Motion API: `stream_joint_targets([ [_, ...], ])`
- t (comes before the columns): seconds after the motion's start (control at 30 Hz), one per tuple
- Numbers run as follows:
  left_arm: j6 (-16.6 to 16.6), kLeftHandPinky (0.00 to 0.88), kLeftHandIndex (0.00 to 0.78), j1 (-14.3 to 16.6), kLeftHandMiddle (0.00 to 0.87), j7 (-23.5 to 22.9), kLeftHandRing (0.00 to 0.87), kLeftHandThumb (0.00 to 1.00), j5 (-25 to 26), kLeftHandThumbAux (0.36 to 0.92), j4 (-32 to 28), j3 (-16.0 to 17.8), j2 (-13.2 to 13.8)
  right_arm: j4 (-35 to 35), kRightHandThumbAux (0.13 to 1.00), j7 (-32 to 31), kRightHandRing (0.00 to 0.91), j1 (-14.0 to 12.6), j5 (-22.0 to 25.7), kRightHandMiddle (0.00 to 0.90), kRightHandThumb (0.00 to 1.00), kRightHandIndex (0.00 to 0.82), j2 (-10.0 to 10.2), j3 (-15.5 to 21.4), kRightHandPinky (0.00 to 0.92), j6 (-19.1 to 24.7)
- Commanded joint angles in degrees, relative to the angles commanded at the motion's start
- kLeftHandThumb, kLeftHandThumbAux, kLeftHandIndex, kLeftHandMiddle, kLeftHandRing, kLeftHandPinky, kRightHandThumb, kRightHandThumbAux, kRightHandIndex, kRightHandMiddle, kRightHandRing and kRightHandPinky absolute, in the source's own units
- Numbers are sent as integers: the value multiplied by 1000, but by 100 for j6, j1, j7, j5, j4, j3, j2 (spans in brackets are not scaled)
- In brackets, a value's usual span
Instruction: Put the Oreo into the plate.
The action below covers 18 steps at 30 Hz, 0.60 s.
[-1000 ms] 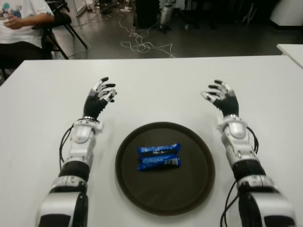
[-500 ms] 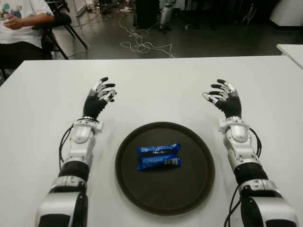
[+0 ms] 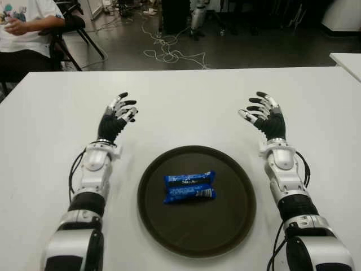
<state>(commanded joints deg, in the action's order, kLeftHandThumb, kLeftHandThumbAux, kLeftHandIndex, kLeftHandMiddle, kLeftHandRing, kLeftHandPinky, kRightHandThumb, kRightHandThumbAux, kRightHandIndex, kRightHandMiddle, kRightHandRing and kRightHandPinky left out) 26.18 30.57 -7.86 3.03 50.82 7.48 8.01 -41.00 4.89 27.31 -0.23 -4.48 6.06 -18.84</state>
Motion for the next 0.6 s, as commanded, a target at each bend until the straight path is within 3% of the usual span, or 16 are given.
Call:
stream_joint_targets([
  [0.23,63,407,147,22,278,-36,326,255,-13,630,51,-4,21,-21,822,-31,341,-7,-25,312,68,224,-25,-44,400,-102],
  [0.6,49,424,141,56,270,-89,331,271,50,627,89,46,-15,-96,828,-107,343,25,15,317,94,236,-44,-43,401,-113],
])
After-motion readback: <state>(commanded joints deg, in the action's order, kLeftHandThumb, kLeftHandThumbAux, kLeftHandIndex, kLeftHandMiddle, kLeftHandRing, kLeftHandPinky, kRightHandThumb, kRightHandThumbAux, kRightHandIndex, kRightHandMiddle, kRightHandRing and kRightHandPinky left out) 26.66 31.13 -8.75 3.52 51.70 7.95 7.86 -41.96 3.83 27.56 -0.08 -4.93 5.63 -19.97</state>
